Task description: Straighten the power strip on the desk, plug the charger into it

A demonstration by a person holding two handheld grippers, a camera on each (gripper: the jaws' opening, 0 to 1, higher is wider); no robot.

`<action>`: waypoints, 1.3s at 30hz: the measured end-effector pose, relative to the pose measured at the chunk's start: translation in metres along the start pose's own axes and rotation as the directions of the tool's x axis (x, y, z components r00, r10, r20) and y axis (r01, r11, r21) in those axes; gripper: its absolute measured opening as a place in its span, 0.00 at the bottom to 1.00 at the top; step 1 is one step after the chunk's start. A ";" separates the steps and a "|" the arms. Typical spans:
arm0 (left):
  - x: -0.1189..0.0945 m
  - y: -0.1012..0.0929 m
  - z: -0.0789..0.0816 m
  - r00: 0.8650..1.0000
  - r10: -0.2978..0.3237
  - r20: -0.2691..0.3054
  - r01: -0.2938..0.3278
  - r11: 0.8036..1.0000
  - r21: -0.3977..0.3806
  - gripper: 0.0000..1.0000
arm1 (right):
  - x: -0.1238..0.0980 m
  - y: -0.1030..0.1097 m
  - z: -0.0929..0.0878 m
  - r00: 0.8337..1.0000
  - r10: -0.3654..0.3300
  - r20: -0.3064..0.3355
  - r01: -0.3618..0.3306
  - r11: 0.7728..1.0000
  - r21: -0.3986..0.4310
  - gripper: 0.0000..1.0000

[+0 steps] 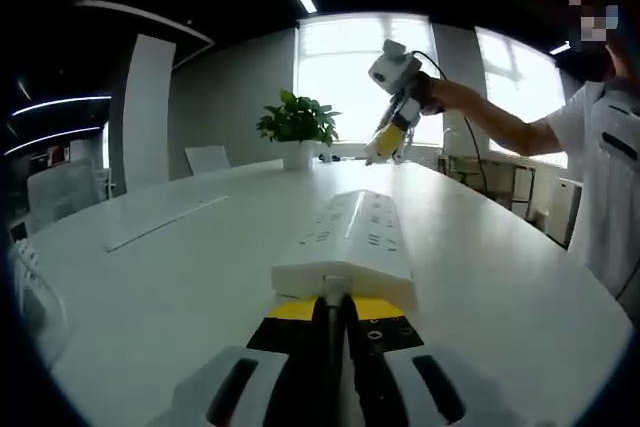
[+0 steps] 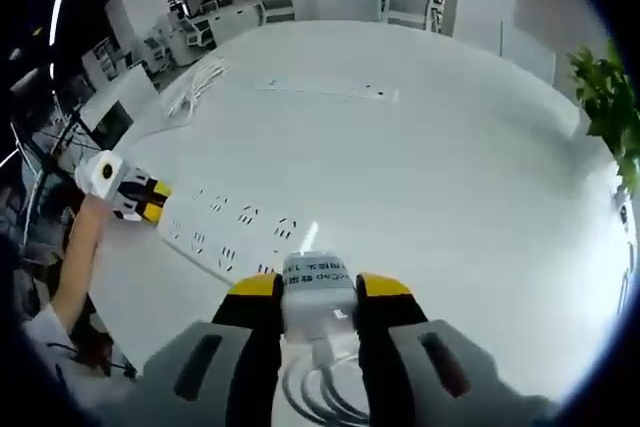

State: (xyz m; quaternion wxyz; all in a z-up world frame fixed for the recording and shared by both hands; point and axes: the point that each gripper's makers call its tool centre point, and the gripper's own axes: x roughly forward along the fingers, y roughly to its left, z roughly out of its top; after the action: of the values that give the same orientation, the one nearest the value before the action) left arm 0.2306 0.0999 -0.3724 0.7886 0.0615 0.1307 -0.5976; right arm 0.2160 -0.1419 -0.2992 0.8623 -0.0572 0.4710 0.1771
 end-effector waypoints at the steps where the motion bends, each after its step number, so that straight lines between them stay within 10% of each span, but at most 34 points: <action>1: 0.000 0.000 0.000 1.000 0.000 0.000 0.000 1.000 0.000 0.13 | 0.000 0.000 -0.001 1.000 0.000 -0.006 0.000 1.000 0.001 0.28; 39: 0.000 0.001 -0.001 1.000 -0.002 -0.001 0.002 1.000 0.000 0.13 | 0.001 0.028 -0.008 0.983 0.084 -0.162 -0.080 0.996 0.032 0.28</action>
State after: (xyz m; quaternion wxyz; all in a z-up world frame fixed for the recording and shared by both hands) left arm 0.2312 0.1005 -0.3735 0.7881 0.0617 0.1309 -0.5983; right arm 0.1999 -0.1175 -0.3027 0.8135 -0.0410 0.5440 0.2013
